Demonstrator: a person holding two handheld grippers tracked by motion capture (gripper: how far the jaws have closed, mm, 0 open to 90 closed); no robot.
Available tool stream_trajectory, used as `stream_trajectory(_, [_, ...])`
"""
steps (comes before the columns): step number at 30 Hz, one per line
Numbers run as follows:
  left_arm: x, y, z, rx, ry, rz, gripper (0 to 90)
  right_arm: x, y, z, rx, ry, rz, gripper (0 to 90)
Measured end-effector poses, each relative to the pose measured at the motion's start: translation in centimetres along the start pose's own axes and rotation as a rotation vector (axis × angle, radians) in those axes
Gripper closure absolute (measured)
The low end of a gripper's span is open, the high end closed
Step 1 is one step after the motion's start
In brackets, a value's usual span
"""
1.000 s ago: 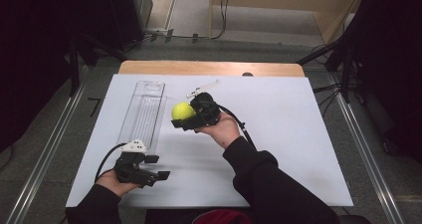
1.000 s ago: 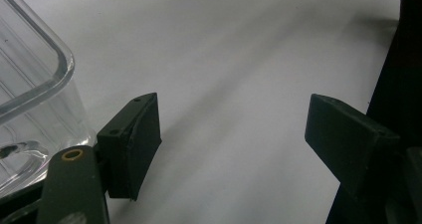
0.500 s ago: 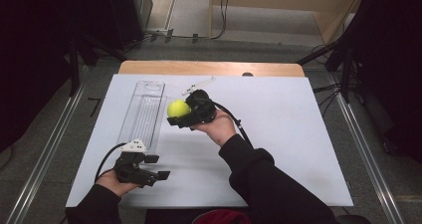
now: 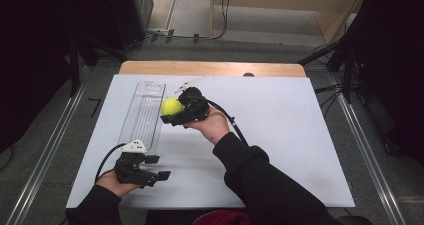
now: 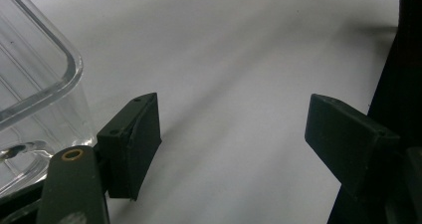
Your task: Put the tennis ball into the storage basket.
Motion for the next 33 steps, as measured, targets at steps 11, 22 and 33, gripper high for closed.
stream_trajectory(11, [0.0,0.0,0.0,-0.007,-0.003,-0.001,22.9,-0.7,0.0,-0.8,-0.008,-0.009,0.007,24.1])
stream_trajectory(22, [0.0,0.0,-0.1,-0.01,-0.009,0.004,22.9,-1.8,0.3,-1.9,0.0,0.0,0.008,24.1])
stream_trajectory(33, [0.1,0.1,-0.1,-0.008,-0.01,0.001,22.9,-2.5,0.6,-3.1,-0.015,0.0,-0.005,24.1])
Point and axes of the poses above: each handheld gripper's, and its own axes: x roughly backward along the jaws, z roughly out of its underside, y roughly to its left, the point moved 4 cm from there along -x, roughly forward along the jaws, and after that the axes turned 3 degrees about -y, right-handed, at the moved point
